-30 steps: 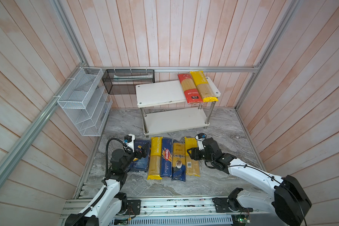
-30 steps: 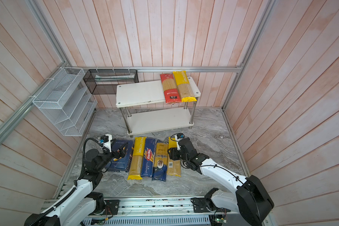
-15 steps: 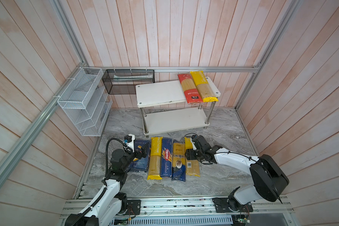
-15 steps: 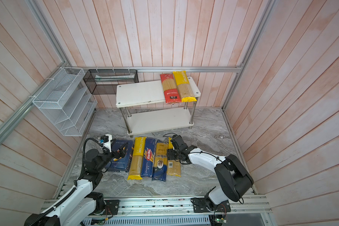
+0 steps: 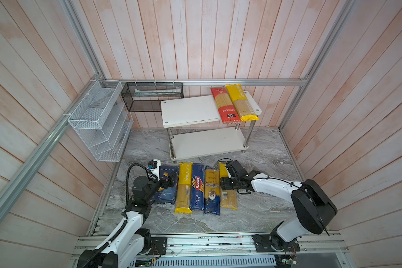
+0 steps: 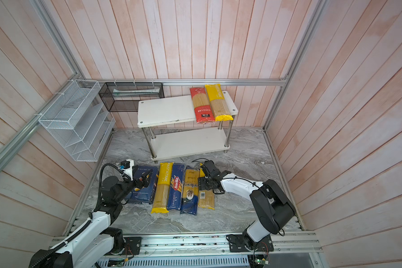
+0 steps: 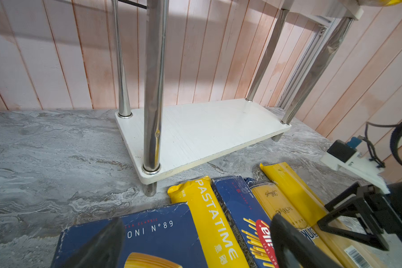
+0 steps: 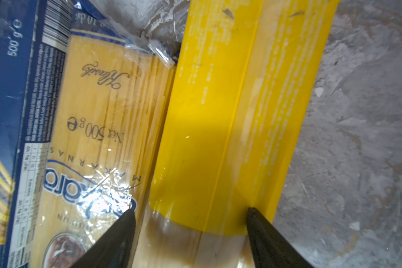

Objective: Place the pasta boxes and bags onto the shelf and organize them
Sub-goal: 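Lower the open right gripper onto the yellow spaghetti bag's clear end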

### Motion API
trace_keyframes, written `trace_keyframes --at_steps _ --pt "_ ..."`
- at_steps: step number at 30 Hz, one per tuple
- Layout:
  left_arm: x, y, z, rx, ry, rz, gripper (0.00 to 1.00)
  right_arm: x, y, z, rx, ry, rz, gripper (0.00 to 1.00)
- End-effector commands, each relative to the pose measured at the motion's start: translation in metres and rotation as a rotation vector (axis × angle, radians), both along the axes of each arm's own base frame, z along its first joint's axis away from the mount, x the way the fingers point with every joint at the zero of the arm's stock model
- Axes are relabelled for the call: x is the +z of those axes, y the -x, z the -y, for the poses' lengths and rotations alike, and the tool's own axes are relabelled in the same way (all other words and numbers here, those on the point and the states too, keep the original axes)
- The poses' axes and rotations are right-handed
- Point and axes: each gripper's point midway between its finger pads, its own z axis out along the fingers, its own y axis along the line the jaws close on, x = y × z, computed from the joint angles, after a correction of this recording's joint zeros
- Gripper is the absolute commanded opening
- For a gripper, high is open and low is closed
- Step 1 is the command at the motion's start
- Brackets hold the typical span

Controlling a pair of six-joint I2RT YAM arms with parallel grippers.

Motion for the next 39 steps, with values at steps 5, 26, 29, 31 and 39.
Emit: trace_keyframes --at_steps 5,26,29,31,39 --pt "0.007 0.001 0.002 -0.011 0.005 0.022 1.00 -0.026 0.015 0.027 -0.026 0.169 -0.108 0.79" --pt "0.009 0.002 0.001 -0.006 0.006 0.029 1.00 0.002 0.023 0.021 0.010 0.075 -0.091 0.80" --pt "0.009 0.003 0.000 -0.004 0.008 0.034 1.00 0.001 0.028 0.026 -0.014 0.074 -0.104 0.84" --pt "0.009 0.004 0.000 -0.002 0.008 0.036 1.00 -0.001 0.030 0.035 -0.041 0.114 -0.104 0.89" --pt "0.007 0.001 0.002 -0.014 0.005 0.023 1.00 0.004 0.030 0.039 -0.099 0.128 -0.050 0.93"
